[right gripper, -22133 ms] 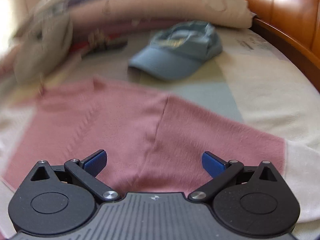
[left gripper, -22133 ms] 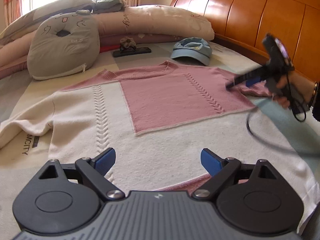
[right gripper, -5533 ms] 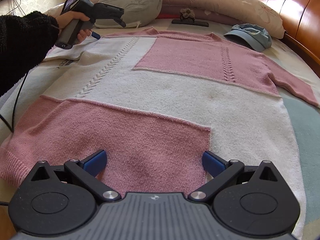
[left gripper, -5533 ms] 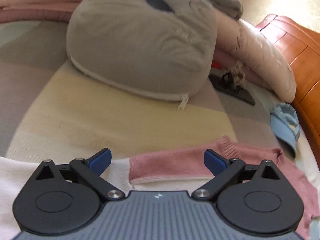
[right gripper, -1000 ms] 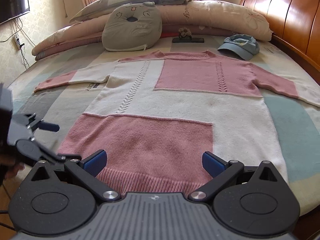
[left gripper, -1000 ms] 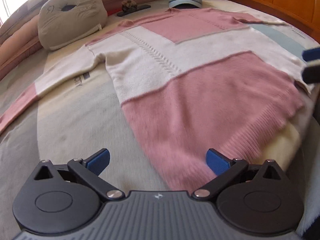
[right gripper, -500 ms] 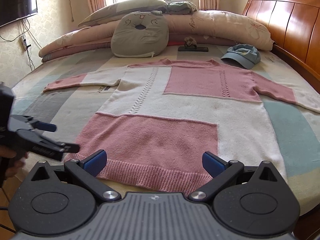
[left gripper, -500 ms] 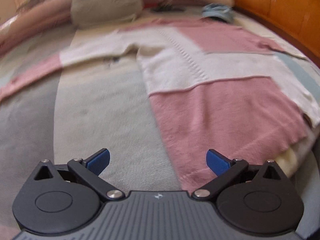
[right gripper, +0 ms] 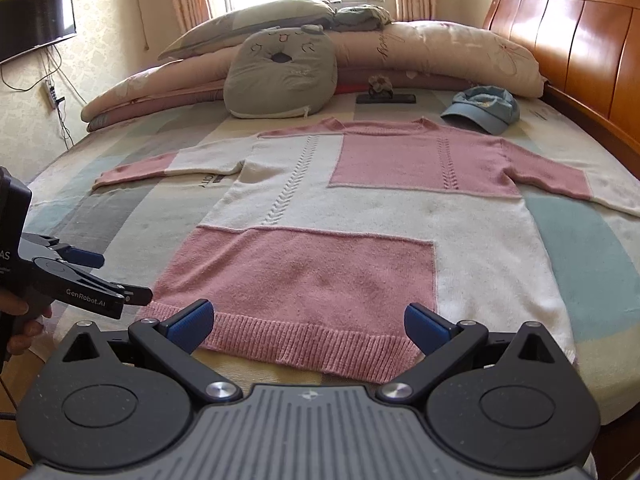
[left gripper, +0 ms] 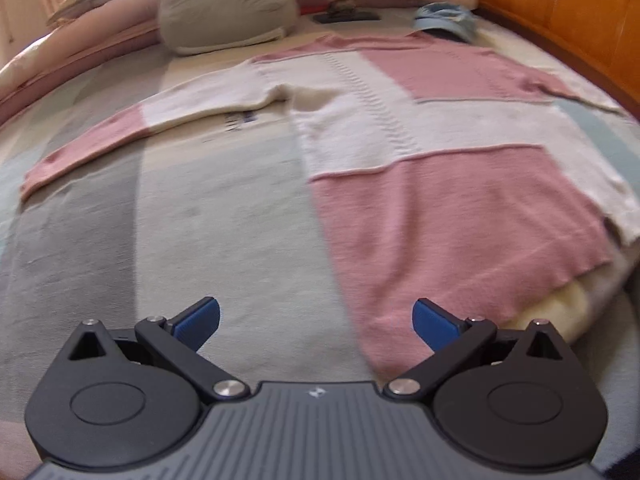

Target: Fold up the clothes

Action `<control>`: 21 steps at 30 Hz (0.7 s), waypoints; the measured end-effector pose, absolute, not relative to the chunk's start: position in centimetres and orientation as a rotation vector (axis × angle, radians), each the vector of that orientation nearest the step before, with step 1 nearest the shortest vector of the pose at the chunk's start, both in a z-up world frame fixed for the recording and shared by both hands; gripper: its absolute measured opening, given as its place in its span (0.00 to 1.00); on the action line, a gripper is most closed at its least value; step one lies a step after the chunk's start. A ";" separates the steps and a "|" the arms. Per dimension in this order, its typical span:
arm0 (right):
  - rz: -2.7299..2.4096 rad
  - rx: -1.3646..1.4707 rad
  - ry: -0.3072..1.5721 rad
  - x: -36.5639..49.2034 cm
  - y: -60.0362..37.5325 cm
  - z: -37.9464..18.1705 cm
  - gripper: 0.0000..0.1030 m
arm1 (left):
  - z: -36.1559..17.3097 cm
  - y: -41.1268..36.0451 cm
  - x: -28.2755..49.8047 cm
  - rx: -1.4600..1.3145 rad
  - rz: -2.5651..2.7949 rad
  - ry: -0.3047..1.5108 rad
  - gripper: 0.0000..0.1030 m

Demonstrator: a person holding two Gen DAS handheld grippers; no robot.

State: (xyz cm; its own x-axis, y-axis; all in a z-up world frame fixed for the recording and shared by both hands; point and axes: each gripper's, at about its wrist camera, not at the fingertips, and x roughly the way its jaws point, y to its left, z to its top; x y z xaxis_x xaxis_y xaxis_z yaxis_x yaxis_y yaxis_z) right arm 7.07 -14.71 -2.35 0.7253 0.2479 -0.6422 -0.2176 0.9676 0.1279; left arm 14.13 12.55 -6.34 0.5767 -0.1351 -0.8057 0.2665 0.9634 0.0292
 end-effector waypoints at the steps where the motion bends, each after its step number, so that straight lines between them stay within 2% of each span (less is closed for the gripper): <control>1: 0.256 0.044 0.712 7.0 -14.8 -2.3 1.00 | -6.5 12.0 13.7 0.169 -0.292 0.944 0.99; 6: 0.247 0.077 0.710 7.0 -15.4 -2.3 1.00 | -9.0 9.1 12.9 0.386 -0.285 0.967 1.00; 11: 0.239 0.063 0.690 6.6 -15.5 -2.0 1.00 | -6.2 11.0 14.1 0.262 -0.159 0.871 1.00; 17: 0.233 0.083 0.680 6.5 -16.2 -2.0 1.00 | -3.0 12.9 13.7 0.301 -0.055 0.808 0.99; 21: 0.238 0.088 0.694 6.6 -16.3 -2.5 1.00 | -2.8 12.8 13.9 0.260 -0.089 0.810 0.99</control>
State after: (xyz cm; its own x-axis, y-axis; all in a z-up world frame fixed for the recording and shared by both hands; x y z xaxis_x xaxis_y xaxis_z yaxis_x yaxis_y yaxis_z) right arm 6.64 -16.25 -2.50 0.7427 0.2464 -0.6227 -0.1878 0.9692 0.1596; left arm 13.94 12.77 -2.76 0.6875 0.0205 -0.7259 0.1777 0.9645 0.1956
